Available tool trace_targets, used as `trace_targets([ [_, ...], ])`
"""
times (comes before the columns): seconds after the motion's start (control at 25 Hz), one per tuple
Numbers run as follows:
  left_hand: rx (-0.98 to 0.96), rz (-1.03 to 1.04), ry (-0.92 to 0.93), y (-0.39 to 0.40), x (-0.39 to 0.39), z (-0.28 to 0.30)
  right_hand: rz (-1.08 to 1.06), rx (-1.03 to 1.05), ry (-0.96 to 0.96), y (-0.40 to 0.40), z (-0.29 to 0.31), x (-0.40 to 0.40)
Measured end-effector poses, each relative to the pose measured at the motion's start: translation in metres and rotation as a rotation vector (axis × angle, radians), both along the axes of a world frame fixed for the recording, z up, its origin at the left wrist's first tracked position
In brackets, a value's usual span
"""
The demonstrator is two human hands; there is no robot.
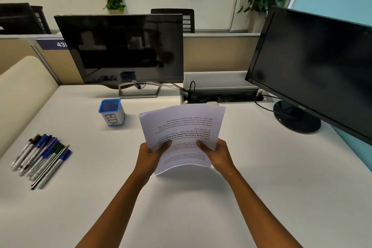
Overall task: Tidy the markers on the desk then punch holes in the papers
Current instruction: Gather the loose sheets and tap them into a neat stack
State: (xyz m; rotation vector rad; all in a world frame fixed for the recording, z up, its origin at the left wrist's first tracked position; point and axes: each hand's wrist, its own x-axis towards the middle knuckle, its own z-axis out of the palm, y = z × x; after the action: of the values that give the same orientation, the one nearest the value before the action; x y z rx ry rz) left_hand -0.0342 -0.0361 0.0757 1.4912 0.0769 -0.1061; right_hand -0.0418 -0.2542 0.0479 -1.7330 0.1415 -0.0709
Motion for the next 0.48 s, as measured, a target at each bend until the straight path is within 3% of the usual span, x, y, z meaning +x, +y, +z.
trace_targets([
  [0.12, -0.108, 0.039, -0.026, 0.003, 0.0, 0.007, -0.045, -0.106, -0.047, -0.007, -0.002, -0.003],
  [0.32, -0.52, 0.044, -0.007, -0.002, 0.001, 0.016, -0.178, 0.391, 0.112, 0.001, -0.017, -0.013],
  [0.48, -0.632, 0.037, 0.055, -0.012, -0.001, 0.006, -0.123, 0.584, 0.092, 0.023, -0.01, -0.013],
])
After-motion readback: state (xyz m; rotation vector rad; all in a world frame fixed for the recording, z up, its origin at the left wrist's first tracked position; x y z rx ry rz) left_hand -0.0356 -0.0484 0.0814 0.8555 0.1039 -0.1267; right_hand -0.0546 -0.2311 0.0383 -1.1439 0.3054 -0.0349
